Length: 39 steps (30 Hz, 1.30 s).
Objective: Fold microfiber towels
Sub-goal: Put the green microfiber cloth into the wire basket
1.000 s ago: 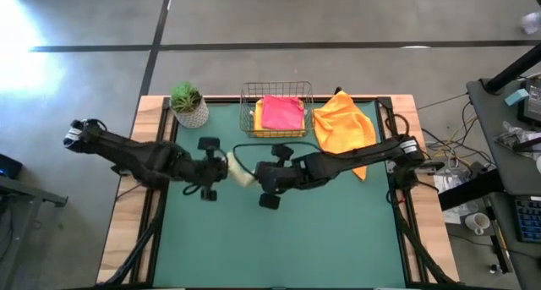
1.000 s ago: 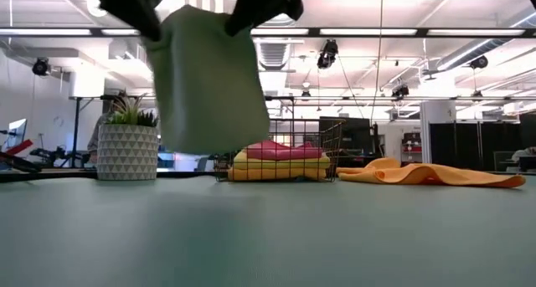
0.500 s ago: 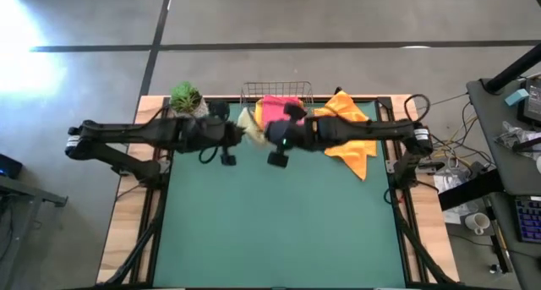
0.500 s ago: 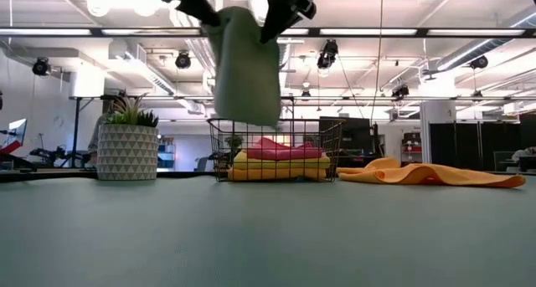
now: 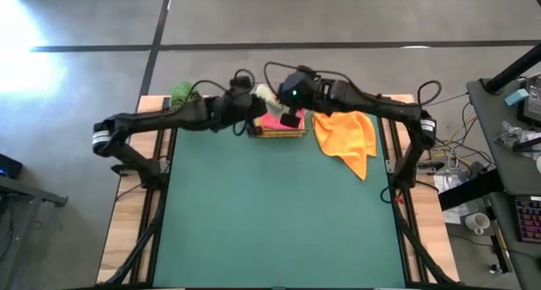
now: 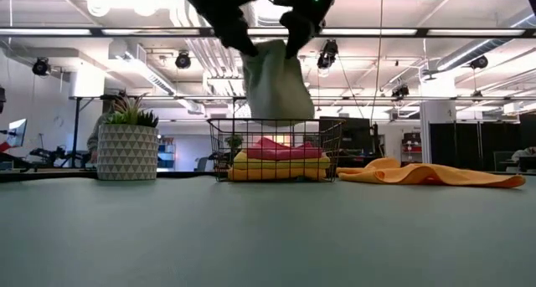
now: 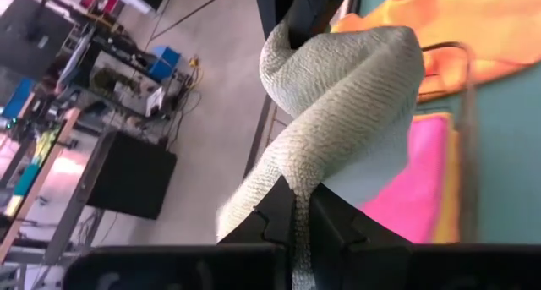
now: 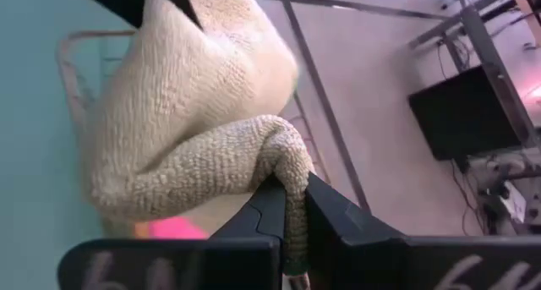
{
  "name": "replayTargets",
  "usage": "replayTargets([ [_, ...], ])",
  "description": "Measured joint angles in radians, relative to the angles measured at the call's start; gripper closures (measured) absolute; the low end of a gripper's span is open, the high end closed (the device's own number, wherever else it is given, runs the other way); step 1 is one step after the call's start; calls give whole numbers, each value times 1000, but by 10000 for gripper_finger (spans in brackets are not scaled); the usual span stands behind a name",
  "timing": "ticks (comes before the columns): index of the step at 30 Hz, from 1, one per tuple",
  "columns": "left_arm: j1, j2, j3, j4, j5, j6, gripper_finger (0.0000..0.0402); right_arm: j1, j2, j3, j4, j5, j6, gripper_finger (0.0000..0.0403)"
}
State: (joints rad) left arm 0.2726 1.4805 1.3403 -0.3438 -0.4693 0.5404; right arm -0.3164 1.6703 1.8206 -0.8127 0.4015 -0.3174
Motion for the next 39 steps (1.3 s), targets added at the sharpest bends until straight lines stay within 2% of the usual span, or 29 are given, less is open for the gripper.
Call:
replayTargets([
  [10,106,170,166,6,36,51,400,-204,0,-2,50,-158,-167,391],
  [14,131,195,200,8,40,51,400,-274,1,-3,85,-280,-198,391],
  [18,158,199,209,43,45,52,400,-314,9,-3,122,-348,-239,391],
  [21,183,202,209,60,96,53,400,-334,25,-3,130,-383,-260,391],
  [24,208,203,204,56,163,45,400,-344,43,-3,140,-395,-261,391],
  [34,249,288,201,101,148,50,400,-348,94,-8,176,-374,-293,391],
  [39,249,284,194,94,115,67,400,-350,115,-9,156,-365,-304,391],
])
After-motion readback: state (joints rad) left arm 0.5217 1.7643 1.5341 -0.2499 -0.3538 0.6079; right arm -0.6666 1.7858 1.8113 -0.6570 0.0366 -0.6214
